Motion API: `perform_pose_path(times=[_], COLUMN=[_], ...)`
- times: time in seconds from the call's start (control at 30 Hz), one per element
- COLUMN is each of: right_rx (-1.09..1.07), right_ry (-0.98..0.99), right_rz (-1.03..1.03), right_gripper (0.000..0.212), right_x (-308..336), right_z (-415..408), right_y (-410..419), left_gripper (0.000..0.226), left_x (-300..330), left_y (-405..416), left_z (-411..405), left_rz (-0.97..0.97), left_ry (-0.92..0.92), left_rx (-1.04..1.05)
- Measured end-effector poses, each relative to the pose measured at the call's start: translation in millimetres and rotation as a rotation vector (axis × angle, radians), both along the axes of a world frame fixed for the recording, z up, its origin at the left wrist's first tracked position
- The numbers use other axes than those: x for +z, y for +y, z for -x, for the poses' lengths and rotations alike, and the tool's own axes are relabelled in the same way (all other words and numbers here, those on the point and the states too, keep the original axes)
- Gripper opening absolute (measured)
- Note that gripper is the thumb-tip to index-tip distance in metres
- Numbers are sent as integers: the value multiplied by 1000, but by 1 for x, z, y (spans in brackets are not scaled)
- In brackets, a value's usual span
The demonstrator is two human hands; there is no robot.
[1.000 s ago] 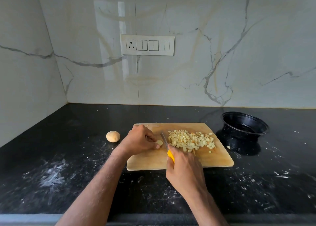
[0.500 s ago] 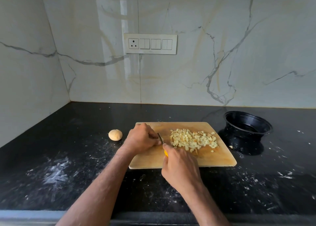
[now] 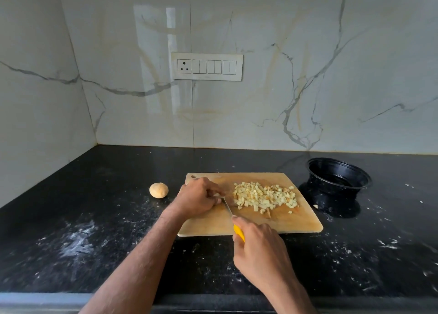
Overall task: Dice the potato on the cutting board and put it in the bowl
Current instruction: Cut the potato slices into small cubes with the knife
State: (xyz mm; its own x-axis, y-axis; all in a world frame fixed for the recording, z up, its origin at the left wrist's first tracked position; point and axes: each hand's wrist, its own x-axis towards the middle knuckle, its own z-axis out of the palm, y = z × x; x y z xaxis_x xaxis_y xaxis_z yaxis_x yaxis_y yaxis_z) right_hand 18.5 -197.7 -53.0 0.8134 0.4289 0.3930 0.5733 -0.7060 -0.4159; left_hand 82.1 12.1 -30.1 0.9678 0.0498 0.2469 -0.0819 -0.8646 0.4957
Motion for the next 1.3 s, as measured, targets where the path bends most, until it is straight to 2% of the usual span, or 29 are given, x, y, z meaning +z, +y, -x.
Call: perform_pose_path(times=[0.27,0.53,0.77,0.97,1.13,1.3], right_rx=[-65,-44,-21,-15,-17,-40], right_ry=[-64,-85,-82,-45,-15,-73], right_rz=[-116,-34,18,6,-54,-122], right_gripper=[39,36,40,42,45,39], right_x=[10,10,5,-3,-4,5], right_z=[-8,-22,-25,-12,2,-4], right_y=[1,35,33,20,-5,-3], left_gripper=[29,31,37,32,40,45], left_x=[2,2,2,4,2,3], left_y=[12,19,19,12,13,22], left_z=[2,-2,-1,1,1,3], left_rz=[100,129,159,119,159,192], left_ry=[-89,-101,-78,-51,-49,-69], left_rx=[-57,-23,-48,-76,-36,-45])
